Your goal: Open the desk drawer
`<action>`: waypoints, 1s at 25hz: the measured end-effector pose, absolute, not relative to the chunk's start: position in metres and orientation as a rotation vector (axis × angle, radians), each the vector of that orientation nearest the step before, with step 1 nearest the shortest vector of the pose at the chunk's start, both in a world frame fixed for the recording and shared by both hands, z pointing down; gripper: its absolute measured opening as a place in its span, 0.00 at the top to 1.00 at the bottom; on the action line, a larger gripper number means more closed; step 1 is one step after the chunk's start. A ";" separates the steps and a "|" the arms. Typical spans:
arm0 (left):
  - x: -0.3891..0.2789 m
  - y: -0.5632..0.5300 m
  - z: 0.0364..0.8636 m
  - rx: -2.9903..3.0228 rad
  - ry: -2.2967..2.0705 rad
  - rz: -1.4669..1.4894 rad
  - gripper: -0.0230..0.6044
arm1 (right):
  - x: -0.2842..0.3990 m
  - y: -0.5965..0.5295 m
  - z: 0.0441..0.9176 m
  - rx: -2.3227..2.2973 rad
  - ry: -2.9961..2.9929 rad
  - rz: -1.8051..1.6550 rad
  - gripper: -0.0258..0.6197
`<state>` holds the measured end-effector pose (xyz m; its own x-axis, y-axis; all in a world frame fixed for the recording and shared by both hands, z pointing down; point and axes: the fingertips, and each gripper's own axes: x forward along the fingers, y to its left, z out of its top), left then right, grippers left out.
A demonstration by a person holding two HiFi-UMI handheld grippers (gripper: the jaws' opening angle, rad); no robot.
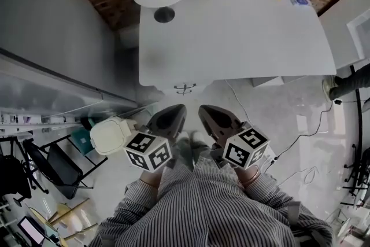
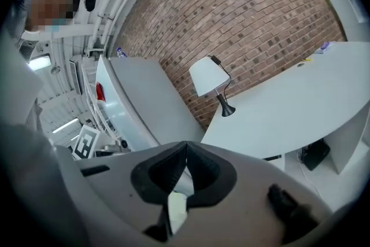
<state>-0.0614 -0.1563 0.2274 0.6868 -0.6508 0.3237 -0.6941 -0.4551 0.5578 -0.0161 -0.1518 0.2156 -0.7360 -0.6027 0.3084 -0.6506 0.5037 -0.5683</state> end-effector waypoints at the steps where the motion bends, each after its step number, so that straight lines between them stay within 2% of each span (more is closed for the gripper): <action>1: -0.063 -0.157 0.230 2.212 -1.027 0.085 0.95 | -0.017 -0.152 0.219 1.103 -2.656 1.059 0.93; 25: -0.104 -0.172 0.337 1.959 -1.126 0.061 0.95 | 0.007 -0.190 0.329 1.165 -2.445 1.319 0.93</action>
